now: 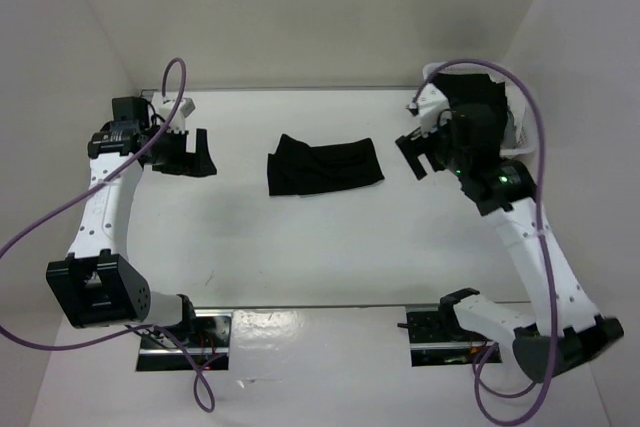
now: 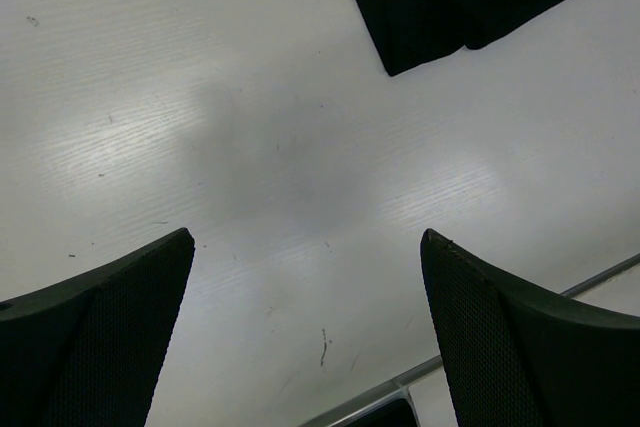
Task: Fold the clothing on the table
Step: Fold the skirt
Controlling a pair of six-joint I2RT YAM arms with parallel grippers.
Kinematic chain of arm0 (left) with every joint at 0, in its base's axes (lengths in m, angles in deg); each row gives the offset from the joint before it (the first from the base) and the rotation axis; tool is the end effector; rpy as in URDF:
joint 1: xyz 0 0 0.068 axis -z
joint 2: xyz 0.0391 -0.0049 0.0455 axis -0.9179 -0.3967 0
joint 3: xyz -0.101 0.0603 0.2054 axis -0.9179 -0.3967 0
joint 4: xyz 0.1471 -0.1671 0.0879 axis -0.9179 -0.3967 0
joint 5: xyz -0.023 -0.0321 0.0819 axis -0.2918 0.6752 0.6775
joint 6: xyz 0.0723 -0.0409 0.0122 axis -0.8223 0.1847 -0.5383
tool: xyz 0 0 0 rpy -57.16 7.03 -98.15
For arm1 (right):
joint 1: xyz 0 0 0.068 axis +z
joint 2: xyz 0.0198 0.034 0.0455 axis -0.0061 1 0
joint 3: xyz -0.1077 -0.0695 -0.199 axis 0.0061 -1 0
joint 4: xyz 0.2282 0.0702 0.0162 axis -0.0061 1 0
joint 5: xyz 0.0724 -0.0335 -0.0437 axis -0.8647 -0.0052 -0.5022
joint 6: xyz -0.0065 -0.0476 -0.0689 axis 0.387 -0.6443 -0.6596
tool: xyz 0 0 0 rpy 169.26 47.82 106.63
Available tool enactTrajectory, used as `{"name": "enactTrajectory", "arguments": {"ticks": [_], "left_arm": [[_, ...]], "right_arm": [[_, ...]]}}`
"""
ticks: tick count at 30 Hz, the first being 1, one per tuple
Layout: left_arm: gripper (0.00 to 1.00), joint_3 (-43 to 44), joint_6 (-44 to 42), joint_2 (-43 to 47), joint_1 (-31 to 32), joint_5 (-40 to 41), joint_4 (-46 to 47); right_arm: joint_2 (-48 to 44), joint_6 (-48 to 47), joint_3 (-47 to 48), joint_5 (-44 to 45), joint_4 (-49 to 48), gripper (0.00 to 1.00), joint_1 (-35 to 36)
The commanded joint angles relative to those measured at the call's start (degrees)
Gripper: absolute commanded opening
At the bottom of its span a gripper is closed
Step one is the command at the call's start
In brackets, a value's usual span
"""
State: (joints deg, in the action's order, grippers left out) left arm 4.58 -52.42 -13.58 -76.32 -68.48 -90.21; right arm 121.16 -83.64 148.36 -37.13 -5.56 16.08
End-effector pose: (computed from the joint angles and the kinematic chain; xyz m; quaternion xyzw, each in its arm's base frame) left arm 0.2864 0.0168 0.2789 0.0526 0.9231 -0.1594 0.3459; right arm 0.2246 0.0619 0.3607 -0.2950 0.8002 -0.0669 0.5178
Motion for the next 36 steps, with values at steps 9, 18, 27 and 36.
{"name": "enactTrajectory", "arguments": {"ticks": [9, 18, 27, 36], "left_arm": [[1.00, -6.1, 0.5, 2.1, 0.1, 2.6, 6.6], [1.00, -8.4, 1.0, 3.2, 0.1, 3.6, 9.3], [1.00, -8.8, 1.6, 3.2, 0.1, 4.2, 9.3], [1.00, -8.8, 1.6, 3.2, 0.1, 3.6, 9.8]], "right_arm": [[17.6, 2.7, -9.8, 11.2, -23.1, 0.98, 16.8], [27.5, 2.7, -12.4, 16.0, -32.2, 0.98, 21.4], [35.9, 1.6, -11.7, 20.9, -34.8, 0.98, 20.8], [40.2, -1.4, -10.5, 23.0, -39.0, 0.98, 16.3]]}}
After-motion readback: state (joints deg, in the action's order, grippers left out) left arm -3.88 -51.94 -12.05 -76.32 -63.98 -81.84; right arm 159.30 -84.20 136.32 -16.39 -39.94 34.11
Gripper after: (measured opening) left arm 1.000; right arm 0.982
